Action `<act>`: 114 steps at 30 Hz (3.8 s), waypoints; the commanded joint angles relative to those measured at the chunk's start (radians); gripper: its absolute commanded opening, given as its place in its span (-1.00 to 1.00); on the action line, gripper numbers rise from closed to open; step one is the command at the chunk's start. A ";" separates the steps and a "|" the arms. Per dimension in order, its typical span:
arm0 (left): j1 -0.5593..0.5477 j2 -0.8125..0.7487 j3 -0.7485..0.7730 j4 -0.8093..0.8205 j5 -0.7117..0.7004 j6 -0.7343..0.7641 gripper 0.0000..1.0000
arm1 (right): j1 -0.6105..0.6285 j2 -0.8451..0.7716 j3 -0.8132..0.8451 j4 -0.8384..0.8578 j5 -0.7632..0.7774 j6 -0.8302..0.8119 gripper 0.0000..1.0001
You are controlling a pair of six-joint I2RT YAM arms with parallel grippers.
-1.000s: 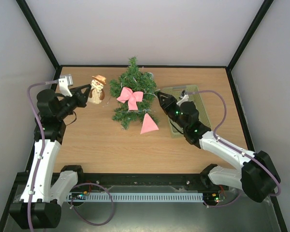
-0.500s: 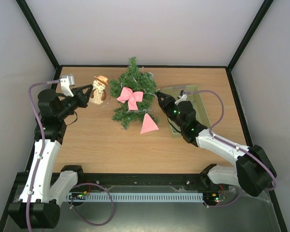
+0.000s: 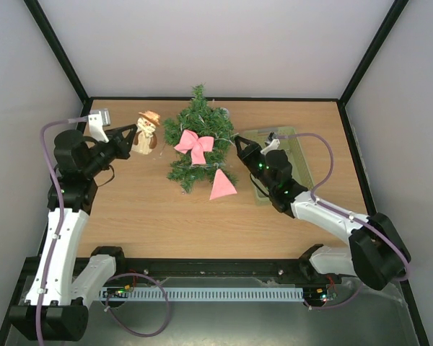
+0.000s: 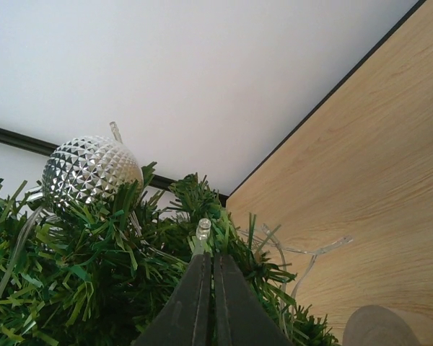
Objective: Decorate the small christmas tree
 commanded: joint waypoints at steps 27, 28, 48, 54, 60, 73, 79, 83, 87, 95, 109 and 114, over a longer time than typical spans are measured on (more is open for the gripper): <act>-0.014 -0.026 0.014 -0.053 -0.026 0.044 -0.95 | -0.087 0.152 0.182 -0.068 -0.105 -0.158 -0.72; -0.014 -0.026 0.015 -0.053 -0.027 0.046 -0.95 | -0.087 0.129 0.176 -0.101 -0.088 -0.157 -0.61; -0.015 -0.034 -0.017 -0.003 0.020 -0.001 -0.95 | -0.093 -0.075 -0.079 0.082 -0.191 0.238 -0.08; -0.015 -0.034 -0.020 0.006 0.028 -0.008 -0.95 | -0.093 -0.013 -0.075 0.174 -0.230 0.249 -0.14; -0.015 -0.033 -0.022 0.005 0.028 -0.006 -0.95 | -0.093 0.032 -0.062 0.216 -0.240 0.241 -0.30; -0.015 -0.038 -0.028 -0.011 0.029 0.006 -0.95 | -0.093 0.050 -0.029 0.212 -0.186 0.119 -0.97; -0.015 -0.041 -0.027 -0.021 0.023 0.019 -0.95 | -0.095 0.055 0.001 0.168 -0.151 0.036 -0.97; -0.018 -0.041 -0.021 -0.034 0.008 0.031 -0.95 | -0.100 0.058 0.027 0.138 -0.130 -0.022 -0.97; -0.019 -0.044 -0.015 -0.046 0.003 0.040 -0.95 | -0.117 0.080 0.066 0.109 -0.136 -0.064 -0.97; -0.027 -0.064 -0.033 -0.028 0.064 0.079 -0.95 | -0.153 0.128 0.133 0.076 -0.168 -0.111 -0.97; -0.024 -0.065 -0.010 -0.060 0.118 0.085 -0.95 | -0.184 0.159 0.228 -0.037 -0.224 -0.208 -0.96; -0.023 -0.068 0.048 -0.068 0.135 0.092 -0.95 | -0.185 0.082 0.271 -0.242 -0.204 -0.292 -0.64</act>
